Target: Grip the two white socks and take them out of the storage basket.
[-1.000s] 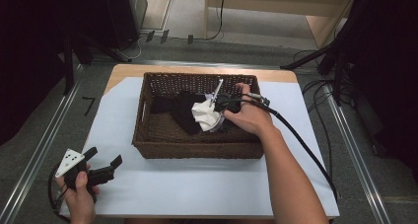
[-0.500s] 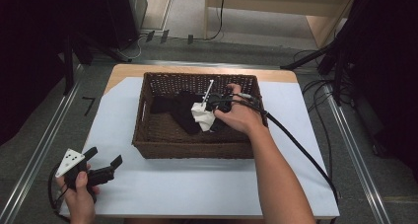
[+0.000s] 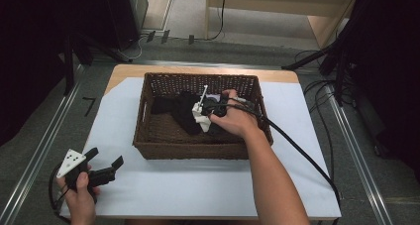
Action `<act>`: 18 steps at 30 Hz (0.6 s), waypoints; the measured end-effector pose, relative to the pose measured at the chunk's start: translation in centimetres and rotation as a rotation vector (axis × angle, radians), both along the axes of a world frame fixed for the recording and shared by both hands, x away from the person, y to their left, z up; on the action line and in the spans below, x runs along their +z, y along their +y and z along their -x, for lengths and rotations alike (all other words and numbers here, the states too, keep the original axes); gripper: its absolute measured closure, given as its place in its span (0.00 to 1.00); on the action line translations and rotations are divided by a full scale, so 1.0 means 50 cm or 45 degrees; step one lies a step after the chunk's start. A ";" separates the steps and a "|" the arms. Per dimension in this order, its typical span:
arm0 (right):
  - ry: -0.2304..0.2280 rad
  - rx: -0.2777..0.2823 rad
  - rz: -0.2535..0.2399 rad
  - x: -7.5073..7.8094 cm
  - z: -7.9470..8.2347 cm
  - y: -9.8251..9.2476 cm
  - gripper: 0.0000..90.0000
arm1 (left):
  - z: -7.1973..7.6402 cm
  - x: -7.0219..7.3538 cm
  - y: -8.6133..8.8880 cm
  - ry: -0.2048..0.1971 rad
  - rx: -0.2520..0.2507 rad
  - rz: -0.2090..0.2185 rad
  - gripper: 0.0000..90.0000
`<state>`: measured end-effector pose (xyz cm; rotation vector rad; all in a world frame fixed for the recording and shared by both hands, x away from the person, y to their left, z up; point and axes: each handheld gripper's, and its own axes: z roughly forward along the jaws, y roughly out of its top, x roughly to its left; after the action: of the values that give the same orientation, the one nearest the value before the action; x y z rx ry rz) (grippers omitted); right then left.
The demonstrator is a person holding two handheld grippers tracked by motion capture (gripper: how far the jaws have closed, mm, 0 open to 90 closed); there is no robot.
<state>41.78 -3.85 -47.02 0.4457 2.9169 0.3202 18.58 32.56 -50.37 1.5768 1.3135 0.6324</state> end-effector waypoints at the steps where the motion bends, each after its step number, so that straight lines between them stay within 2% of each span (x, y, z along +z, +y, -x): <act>1: 0.000 0.000 0.000 0.000 0.000 0.000 0.06 | 0.000 0.000 0.000 0.000 0.000 0.000 0.00; 2: -0.022 -0.007 -0.001 0.000 0.000 0.001 0.13 | 0.000 0.000 0.000 0.000 0.000 0.000 0.00; 3: -0.019 -0.012 -0.015 0.002 -0.002 0.001 0.19 | 0.000 0.000 0.000 -0.001 -0.002 -0.001 0.00; 4: -0.019 -0.012 -0.015 0.002 -0.002 0.001 0.19 | 0.000 0.000 0.000 -0.001 -0.002 -0.001 0.00; 5: 0.007 -0.011 -0.034 0.006 -0.004 -0.002 0.28 | 0.000 0.000 0.000 0.000 -0.001 0.000 0.00; 6: 0.020 0.003 -0.047 0.009 -0.006 -0.005 0.33 | 0.000 0.000 0.000 0.000 -0.001 0.000 0.00; 9: 0.043 -0.010 -0.096 0.021 -0.008 -0.013 0.42 | 0.000 0.000 0.000 0.002 -0.001 -0.001 0.00; 12: 0.070 -0.029 -0.108 0.024 -0.009 -0.016 0.45 | 0.000 0.000 0.000 0.003 -0.002 -0.001 0.00; 13: 0.104 -0.055 -0.107 0.023 -0.011 -0.018 0.45 | 0.000 0.000 0.000 0.002 -0.001 -0.002 0.00; 17: 0.104 -0.066 -0.073 0.013 -0.005 -0.016 0.41 | 0.000 0.000 0.000 0.004 0.000 -0.002 0.00; 18: 0.111 -0.078 -0.077 0.014 -0.005 -0.015 0.44 | 0.000 0.000 0.001 0.004 -0.002 -0.005 0.00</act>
<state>42.02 -4.62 -46.32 0.5703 2.9774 0.3901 18.58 32.60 -50.36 1.5826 1.3141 0.6322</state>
